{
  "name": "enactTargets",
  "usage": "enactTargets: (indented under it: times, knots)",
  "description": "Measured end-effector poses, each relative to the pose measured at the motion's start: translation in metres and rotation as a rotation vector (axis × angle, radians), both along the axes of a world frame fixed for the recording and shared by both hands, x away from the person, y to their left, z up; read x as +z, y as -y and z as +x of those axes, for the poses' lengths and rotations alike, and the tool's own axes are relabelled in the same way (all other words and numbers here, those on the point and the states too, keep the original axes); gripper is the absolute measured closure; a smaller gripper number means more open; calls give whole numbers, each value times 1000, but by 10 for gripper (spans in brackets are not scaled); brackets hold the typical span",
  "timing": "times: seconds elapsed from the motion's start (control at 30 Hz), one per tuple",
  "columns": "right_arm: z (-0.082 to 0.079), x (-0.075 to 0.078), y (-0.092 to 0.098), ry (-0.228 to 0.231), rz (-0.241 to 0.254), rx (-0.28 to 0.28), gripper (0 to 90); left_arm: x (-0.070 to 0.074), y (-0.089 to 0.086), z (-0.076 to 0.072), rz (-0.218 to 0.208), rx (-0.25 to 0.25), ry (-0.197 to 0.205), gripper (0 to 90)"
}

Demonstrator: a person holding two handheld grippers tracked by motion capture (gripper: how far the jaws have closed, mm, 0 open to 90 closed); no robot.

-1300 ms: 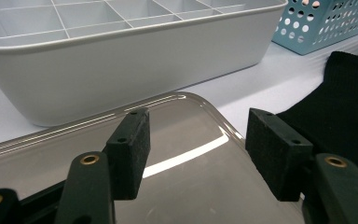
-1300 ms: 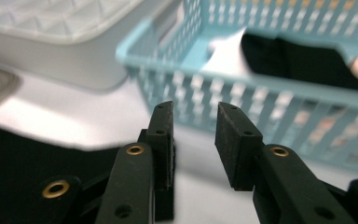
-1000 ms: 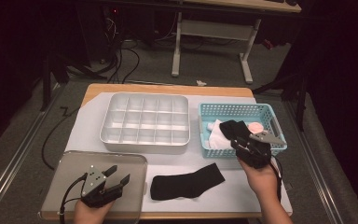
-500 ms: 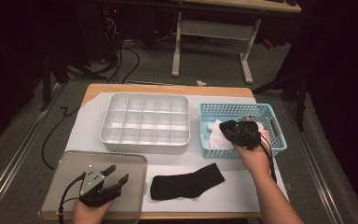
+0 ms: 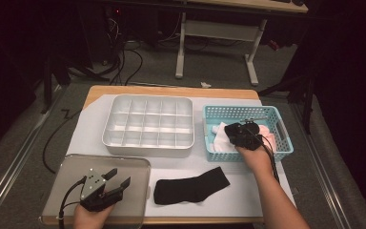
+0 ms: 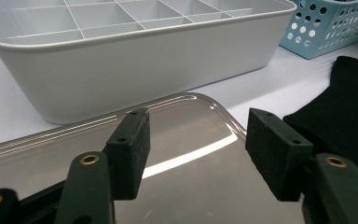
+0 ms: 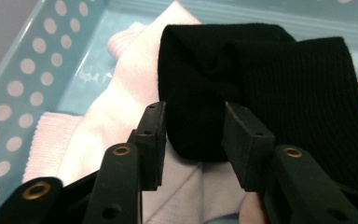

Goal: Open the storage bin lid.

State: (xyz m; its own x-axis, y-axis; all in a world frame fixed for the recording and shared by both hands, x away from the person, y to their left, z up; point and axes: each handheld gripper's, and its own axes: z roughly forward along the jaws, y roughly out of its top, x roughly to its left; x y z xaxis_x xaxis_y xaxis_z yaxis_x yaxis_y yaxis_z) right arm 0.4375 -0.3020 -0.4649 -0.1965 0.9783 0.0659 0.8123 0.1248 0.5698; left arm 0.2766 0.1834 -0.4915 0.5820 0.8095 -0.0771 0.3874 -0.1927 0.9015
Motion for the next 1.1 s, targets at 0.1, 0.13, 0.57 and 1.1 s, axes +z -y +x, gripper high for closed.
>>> enactTargets:
  times: [0.1, 0.13, 0.57, 1.1]
  knots:
    - [0, 0, 0, -13, -1, 1, 662, 0, 1, 0, 1, -2, 0, 405]
    - [0, -1, 0, -19, -3, 1, 678, 0, 1, 0, 2, -4, 0, 405]
    - [-1, 0, 0, 3, -15, 1, 864, 0, 1, -1, 6, -4, 1, 405]
    - [-32, 19, -2, 351, -13, -4, 869, -1, 2, 0, 6, -4, -2, 405]
